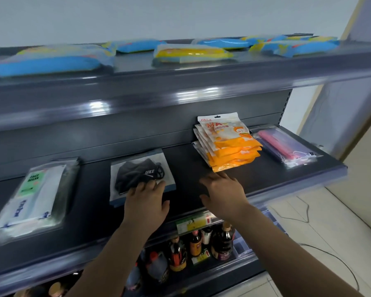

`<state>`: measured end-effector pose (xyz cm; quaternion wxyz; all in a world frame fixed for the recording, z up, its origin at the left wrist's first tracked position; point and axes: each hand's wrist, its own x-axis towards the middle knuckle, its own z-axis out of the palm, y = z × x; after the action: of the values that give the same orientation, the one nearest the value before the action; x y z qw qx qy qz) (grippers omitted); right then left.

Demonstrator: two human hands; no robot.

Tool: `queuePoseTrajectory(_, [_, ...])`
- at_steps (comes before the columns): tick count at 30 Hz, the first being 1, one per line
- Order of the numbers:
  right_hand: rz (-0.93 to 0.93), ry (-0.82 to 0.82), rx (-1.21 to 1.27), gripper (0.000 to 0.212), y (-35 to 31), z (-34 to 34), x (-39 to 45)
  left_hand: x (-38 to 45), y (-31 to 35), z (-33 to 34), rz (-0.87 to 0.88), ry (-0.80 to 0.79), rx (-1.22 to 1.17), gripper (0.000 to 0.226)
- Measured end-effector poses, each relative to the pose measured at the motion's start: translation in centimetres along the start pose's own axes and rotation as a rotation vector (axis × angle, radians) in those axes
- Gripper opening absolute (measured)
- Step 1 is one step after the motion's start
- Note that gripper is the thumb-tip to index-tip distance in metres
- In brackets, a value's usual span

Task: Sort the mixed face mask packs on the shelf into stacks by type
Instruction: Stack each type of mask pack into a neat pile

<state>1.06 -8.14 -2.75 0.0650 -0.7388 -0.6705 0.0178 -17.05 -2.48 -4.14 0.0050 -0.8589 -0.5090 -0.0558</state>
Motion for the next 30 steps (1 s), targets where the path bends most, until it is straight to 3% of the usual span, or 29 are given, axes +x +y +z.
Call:
queuePoseTrajectory(6, [0.071, 0.013, 0.029, 0.040, 1.0, 0.2, -1.2, -0.4, 1.4, 0.5, 0.066, -0.008, -0.047, 0.052])
queuePoseTrajectory(12, [0.169, 0.048, 0.062, 0.044, 6.8, 0.0, -2.1, 1.0, 7.2, 1.9, 0.173, -0.034, -0.108, 0.052])
queuePoseTrajectory(18, [0.181, 0.100, 0.103, 0.040, 16.2, 0.7, -1.8, 4.7, 16.0, 4.1, 0.220, -0.020, -0.182, 0.052])
queuePoseTrajectory(25, [0.073, 0.225, 0.072, 0.046, 30.5, -1.1, -0.5, 10.6, 27.6, 6.1, 0.191, -0.059, -0.343, 0.056])
queuePoseTrajectory(27, [0.077, 0.187, 0.076, 0.057, 34.3, -1.5, 0.1, 12.2, 30.3, 6.5, 0.167, -0.093, -0.366, 0.060])
queuePoseTrajectory(30, [0.095, -0.012, 0.018, 0.077, 38.7, -1.3, 1.3, 14.3, 33.4, 7.4, 0.091, -0.161, -0.390, 0.071])
